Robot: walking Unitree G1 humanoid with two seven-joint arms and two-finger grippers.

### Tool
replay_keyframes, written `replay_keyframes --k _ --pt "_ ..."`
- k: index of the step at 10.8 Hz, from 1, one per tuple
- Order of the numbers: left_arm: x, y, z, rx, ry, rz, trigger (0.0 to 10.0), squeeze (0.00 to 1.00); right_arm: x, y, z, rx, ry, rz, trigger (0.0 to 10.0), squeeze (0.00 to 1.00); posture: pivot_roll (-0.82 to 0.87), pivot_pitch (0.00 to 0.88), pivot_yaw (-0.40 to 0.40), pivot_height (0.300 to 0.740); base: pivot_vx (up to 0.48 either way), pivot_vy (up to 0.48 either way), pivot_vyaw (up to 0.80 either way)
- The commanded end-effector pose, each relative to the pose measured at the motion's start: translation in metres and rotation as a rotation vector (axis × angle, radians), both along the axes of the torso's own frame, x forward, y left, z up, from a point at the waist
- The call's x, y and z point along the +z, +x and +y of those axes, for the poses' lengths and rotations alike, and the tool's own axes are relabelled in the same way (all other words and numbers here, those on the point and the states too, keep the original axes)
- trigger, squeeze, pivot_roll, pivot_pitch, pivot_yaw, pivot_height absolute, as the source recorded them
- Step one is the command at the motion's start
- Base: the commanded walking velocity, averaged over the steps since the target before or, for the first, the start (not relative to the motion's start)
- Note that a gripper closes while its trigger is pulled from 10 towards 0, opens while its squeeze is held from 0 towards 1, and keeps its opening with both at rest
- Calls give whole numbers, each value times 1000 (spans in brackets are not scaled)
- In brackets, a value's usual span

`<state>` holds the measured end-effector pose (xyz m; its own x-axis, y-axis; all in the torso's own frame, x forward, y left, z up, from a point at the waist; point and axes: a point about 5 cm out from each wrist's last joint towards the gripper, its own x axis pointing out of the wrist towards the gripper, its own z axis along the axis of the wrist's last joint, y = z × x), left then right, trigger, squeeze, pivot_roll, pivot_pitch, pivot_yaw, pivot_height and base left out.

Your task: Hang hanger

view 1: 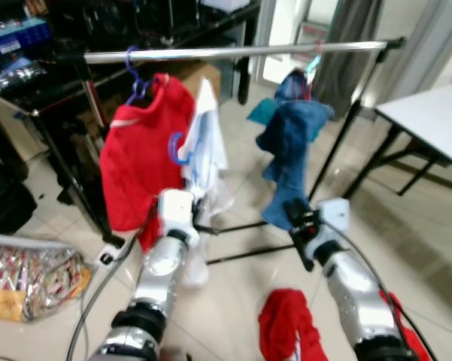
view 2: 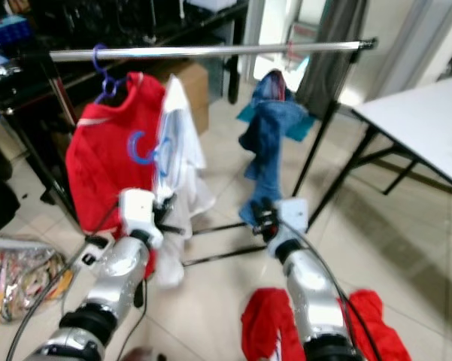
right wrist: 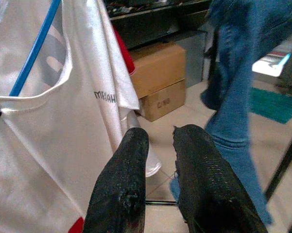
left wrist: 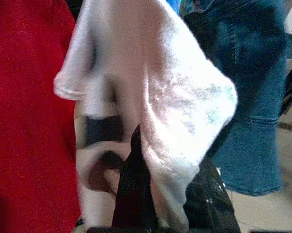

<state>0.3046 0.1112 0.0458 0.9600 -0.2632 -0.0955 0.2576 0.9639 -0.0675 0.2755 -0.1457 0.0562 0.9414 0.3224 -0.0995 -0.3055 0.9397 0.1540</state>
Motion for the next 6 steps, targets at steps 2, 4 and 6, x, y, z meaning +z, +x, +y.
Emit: replay_keyframes --k 2,4,6 --pt "8 5 6 12 10 -39 10000 0 3 2 6 17 3 -9 10000 0 165 0 -18 740 0 0 0" --pt "8 5 7 21 7 -40 10000 0 3 2 6 17 3 -9 10000 0 166 0 -17 740 0 0 0" --pt "9 7 10 37 11 -38 10000 0 3 2 7 20 4 -7 10000 0 166 0 -17 740 0 0 0"
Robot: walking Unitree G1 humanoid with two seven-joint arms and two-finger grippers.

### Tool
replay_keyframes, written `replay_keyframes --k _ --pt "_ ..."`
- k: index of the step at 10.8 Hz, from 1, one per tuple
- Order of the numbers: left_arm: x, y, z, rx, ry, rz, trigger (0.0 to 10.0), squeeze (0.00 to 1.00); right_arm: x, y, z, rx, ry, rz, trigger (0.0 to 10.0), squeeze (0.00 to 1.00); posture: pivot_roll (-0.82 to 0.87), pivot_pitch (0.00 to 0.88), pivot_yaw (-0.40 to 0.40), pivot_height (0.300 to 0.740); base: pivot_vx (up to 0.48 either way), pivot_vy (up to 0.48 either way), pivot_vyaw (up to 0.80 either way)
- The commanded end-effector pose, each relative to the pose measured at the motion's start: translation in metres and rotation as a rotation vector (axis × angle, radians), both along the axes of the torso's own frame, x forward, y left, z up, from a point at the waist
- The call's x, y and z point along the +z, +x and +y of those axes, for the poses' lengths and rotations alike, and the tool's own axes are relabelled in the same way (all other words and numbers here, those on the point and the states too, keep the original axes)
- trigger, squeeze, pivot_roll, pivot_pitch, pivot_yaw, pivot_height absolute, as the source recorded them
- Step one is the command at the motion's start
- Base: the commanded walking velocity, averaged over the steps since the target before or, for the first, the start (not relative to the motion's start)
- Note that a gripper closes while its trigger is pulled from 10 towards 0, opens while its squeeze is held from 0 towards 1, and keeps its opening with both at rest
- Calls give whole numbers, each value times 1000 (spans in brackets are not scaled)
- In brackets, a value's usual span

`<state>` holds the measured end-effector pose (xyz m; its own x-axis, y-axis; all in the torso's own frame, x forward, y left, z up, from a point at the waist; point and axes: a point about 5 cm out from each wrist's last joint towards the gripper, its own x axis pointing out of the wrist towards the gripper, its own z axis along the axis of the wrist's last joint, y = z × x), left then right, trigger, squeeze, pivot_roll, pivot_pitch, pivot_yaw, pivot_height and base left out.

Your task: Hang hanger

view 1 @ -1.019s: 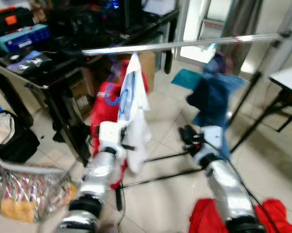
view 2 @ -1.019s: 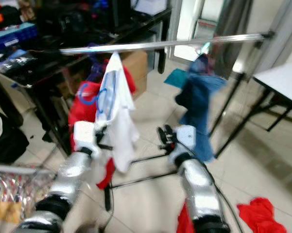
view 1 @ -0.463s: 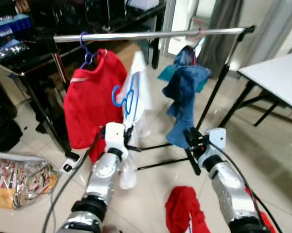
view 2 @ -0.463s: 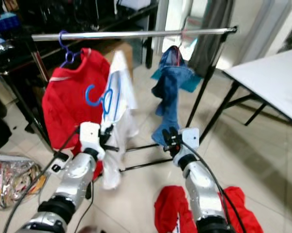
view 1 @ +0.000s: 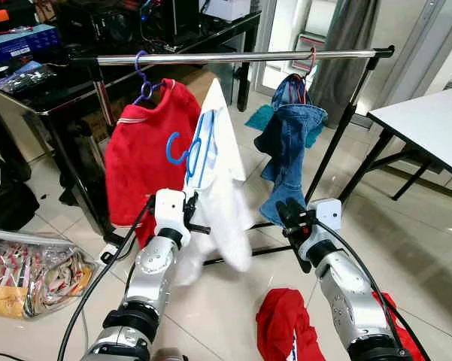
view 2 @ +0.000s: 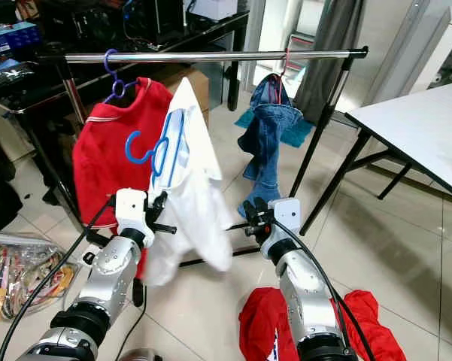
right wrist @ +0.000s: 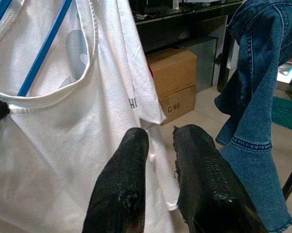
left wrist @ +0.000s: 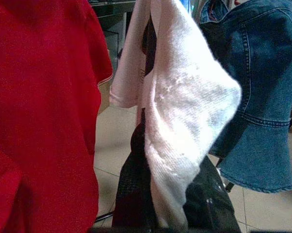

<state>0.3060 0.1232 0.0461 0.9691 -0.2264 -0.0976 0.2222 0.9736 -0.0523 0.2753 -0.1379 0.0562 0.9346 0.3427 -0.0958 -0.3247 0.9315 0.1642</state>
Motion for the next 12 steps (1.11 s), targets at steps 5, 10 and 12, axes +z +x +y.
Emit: replay_keyframes --k 5,10,12 --pt "11 9 5 50 -12 -47 10000 0 5 2 7 107 -3 1 10000 0 170 0 -22 740 0 0 0" --pt "10 11 7 56 -38 -23 10000 0 6 4 13 188 -57 -19 10000 0 173 0 -23 740 0 0 0" --pt "9 12 5 39 -43 3 10000 0 6 4 12 183 -62 -22 10000 0 172 0 -21 740 0 0 0"
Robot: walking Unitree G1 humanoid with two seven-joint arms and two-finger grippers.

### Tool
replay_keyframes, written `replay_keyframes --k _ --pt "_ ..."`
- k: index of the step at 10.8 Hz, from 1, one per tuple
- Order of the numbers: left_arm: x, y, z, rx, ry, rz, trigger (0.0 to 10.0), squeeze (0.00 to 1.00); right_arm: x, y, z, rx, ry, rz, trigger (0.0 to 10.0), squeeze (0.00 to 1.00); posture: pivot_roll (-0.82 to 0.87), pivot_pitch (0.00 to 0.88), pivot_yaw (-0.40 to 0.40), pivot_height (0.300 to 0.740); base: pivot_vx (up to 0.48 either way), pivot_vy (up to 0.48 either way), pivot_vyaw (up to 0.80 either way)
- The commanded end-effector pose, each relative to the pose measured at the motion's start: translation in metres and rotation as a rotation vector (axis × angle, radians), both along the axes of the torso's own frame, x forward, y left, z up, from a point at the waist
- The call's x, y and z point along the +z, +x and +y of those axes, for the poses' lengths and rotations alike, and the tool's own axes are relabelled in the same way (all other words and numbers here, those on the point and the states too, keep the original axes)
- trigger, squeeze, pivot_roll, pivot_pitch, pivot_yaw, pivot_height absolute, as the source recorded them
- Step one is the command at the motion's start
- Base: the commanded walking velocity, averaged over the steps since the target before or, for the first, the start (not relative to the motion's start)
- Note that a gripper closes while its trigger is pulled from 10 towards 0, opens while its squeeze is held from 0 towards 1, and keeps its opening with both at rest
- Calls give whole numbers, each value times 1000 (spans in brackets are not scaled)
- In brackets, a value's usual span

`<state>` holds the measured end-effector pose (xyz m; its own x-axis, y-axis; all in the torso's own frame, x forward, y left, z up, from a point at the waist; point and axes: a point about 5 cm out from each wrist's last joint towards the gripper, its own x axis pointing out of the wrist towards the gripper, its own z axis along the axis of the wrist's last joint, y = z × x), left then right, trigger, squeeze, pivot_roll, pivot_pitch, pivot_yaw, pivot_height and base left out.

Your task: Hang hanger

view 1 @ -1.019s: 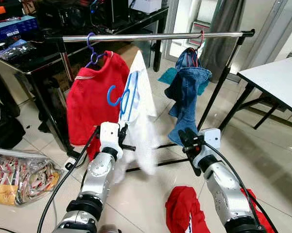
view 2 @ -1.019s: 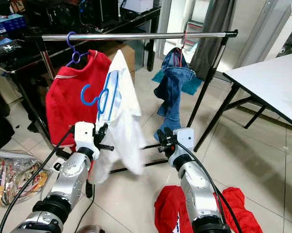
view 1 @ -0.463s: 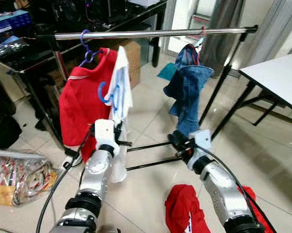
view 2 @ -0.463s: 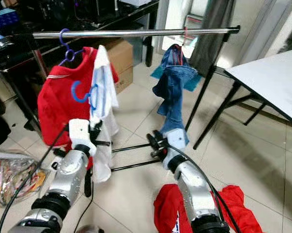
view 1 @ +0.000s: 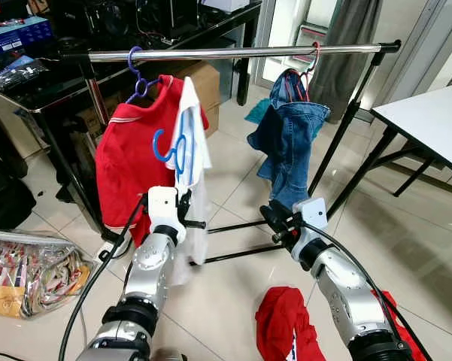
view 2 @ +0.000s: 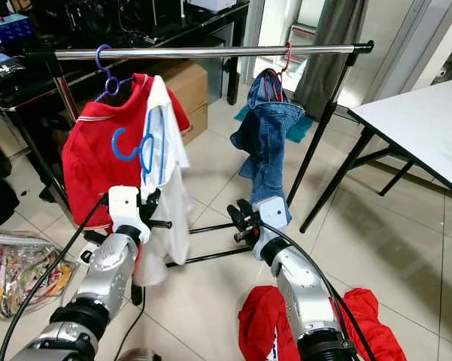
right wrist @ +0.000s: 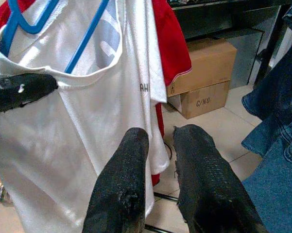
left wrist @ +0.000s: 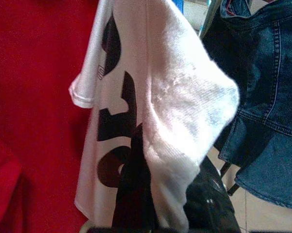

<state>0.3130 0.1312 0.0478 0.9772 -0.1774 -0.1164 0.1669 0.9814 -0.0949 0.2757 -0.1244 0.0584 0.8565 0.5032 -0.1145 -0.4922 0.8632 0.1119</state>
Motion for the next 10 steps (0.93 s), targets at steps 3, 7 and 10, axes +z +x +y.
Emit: replay_keyframes --k 3,7,10 --pt "6 6 -2 -19 -3 -14 10000 0 4 4 -2 -8 -6 -18 10000 0 172 0 -20 740 0 0 0" --pt "7 8 -4 -28 0 -14 10000 0 4 4 -2 -18 -3 -20 10000 0 163 0 -15 740 209 0 0" --pt "7 8 -4 -26 -1 -17 10000 0 4 5 -2 -18 -4 -21 10000 0 165 0 -21 740 349 0 0"
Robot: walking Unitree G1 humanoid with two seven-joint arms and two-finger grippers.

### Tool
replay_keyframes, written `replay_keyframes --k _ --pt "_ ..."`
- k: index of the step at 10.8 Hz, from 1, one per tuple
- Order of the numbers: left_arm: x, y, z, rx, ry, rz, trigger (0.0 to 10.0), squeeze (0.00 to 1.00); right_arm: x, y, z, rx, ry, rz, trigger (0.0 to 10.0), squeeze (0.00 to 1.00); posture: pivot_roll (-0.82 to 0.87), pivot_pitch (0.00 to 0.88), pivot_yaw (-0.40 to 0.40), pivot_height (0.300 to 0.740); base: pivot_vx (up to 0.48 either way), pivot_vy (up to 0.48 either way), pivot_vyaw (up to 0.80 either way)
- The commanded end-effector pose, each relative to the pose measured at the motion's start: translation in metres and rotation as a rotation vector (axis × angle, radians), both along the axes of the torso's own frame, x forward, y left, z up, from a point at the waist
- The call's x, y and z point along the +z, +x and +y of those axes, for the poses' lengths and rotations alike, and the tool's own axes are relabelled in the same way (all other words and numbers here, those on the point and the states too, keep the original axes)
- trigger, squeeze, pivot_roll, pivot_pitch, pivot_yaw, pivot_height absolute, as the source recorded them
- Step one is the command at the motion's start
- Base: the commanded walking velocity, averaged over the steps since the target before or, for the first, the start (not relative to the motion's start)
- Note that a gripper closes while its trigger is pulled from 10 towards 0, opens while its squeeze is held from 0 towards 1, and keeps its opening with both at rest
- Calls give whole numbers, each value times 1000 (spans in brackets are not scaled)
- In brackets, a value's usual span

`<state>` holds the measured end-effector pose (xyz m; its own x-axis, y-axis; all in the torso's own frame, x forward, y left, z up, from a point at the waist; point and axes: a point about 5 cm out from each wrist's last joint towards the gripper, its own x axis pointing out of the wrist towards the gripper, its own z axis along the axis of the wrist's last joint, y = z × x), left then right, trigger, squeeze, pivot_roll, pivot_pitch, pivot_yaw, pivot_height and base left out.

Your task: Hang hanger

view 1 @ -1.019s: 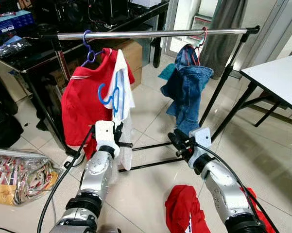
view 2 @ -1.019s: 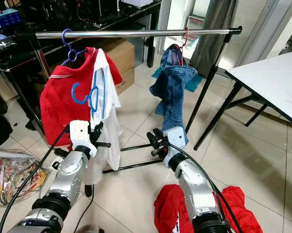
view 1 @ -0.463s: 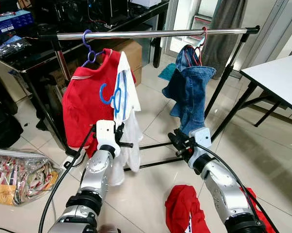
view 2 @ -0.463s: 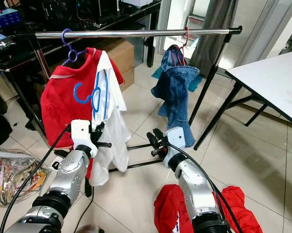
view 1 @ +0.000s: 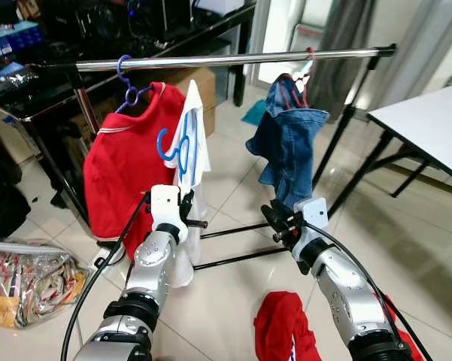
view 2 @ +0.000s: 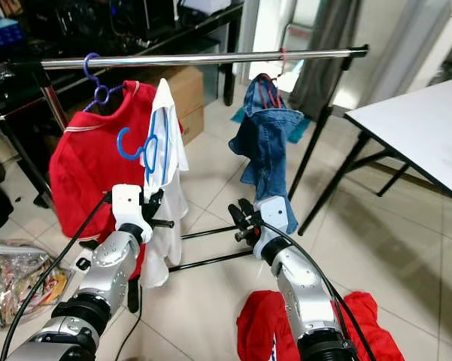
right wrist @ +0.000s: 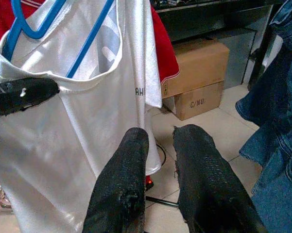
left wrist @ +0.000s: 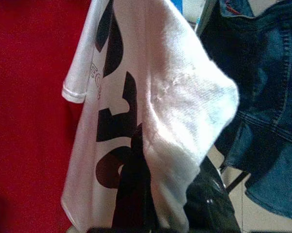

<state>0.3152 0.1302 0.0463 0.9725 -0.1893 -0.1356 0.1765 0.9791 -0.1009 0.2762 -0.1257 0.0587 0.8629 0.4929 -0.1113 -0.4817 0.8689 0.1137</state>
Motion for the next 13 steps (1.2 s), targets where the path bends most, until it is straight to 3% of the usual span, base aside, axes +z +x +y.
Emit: replay_keyframes --k 1,11,13 --pt "8 5 -3 -12 0 -38 10000 0 4 4 -1 -5 -9 -19 10000 0 166 0 -23 740 382 0 0" --pt "10 7 -7 -11 -7 -43 10000 0 5 5 -4 -10 -17 -23 10000 0 156 0 -28 740 366 0 0" --pt "11 7 -7 -16 -10 -55 10000 0 5 5 -2 -11 -15 -24 10000 0 158 0 -27 740 0 0 0"
